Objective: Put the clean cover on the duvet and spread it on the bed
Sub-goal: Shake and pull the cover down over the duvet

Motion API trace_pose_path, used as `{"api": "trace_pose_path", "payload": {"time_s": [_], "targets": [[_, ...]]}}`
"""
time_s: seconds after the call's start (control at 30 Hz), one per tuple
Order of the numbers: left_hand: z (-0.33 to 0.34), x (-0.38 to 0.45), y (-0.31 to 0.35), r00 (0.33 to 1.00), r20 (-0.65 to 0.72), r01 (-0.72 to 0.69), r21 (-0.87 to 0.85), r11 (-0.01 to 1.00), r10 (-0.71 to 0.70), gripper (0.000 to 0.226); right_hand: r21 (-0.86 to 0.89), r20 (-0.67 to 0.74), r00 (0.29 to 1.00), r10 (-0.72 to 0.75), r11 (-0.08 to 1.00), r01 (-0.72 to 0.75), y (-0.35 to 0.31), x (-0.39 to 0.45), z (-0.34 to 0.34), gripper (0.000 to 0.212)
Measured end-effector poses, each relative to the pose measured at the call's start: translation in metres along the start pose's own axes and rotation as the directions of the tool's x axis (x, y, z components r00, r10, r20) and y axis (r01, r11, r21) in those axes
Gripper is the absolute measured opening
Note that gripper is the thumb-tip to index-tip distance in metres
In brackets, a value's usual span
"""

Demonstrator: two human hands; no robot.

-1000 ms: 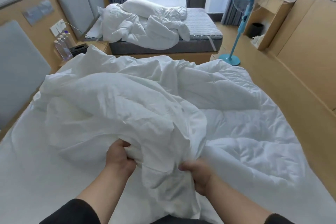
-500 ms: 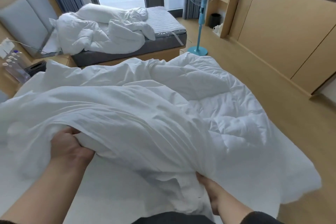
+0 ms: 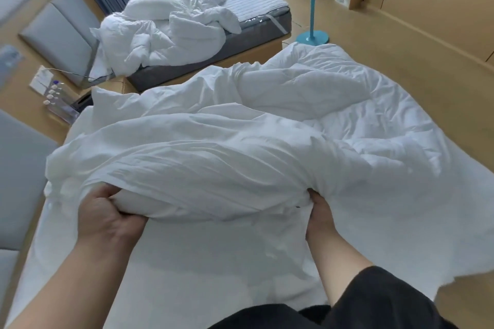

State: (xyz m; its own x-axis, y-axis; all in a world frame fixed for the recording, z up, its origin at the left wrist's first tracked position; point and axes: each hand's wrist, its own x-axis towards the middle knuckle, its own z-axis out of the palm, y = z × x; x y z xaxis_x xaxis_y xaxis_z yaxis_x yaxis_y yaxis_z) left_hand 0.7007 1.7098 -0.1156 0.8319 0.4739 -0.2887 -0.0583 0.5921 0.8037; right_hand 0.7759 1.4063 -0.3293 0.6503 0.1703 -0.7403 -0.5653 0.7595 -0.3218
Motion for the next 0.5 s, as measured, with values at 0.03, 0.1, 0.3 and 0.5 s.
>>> {"api": "trace_pose_path", "payload": {"time_s": [0.03,0.1,0.3,0.5], "targets": [[-0.001,0.000,0.003,1.000,-0.002,-0.018,0.014,1.000,0.018,0.052,-0.035,-0.030,0.997,-0.070,0.997,0.069,-0.013,-0.003,0.003,0.030],[-0.007,0.000,0.004,0.997,-0.047,-0.051,0.075,0.996,0.054,0.043,-0.128,-0.094,0.962,-0.255,0.962,0.243,-0.045,-0.017,0.007,0.035],[-0.010,-0.017,-0.040,0.999,0.003,0.005,0.983,0.182,-0.042,0.042,-0.285,-0.134,0.870,-0.474,0.859,0.424,-0.129,-0.094,0.023,0.036],[0.080,-0.054,-0.109,0.449,0.877,-0.883,0.406,-0.235,-0.171,0.058,-0.385,0.012,0.913,-0.407,0.841,0.380,-0.120,-0.139,0.074,0.032]]}}
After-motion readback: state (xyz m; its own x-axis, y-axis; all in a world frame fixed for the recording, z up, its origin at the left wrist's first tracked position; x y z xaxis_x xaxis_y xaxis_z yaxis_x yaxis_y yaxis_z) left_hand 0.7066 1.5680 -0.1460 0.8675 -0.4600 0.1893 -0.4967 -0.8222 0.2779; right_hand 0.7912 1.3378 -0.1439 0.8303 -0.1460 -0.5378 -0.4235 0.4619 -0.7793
